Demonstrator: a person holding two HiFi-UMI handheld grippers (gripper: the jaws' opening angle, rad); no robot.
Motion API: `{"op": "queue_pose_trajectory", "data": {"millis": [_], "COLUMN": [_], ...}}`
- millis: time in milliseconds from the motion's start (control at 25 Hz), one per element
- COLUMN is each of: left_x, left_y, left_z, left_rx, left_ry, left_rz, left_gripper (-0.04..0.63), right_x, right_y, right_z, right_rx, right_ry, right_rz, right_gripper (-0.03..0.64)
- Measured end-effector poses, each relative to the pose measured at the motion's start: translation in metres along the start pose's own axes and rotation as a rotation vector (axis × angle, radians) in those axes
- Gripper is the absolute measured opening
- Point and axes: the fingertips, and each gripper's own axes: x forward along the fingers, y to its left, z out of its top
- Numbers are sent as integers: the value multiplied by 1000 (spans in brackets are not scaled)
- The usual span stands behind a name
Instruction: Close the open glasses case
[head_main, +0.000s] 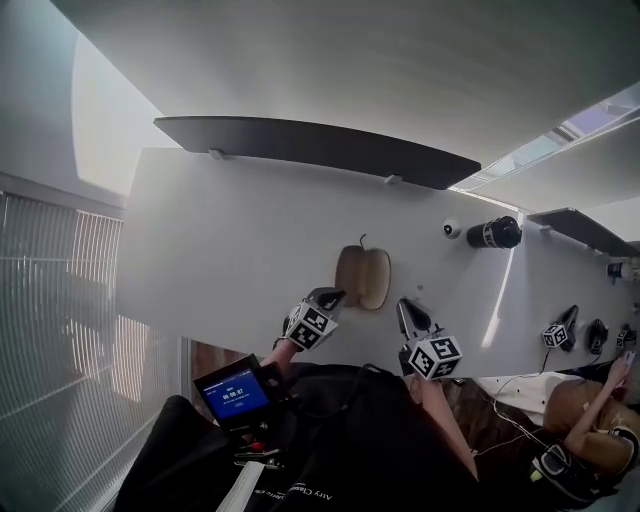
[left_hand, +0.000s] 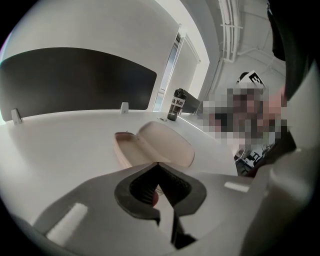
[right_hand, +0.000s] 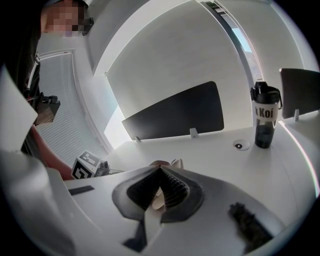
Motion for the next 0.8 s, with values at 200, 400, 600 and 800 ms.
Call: {"op": "queue_pose_trajectory", "data": {"millis": [200,400,600,800], "left_x": [3,2,0,0], "left_y": [5,11,13,15], "left_z": [-6,-11,-10,-11], "left_rx": [-27,-48,-87,-105], "left_ry": [9,19,12,2], "left_rz": [6,10,7,2], "left_gripper": [6,6,6,6], "right_x": [7,20,36,54], "right_y": [-5,-13,-30,-42], "right_z": [-1,-3,-12,-33], "right_rx": [8,14,30,68], "right_ry": [9,25,65,131], "right_rz": [-8,-13,-26,-31], "right_gripper": [-2,-2,-2,-2]}}
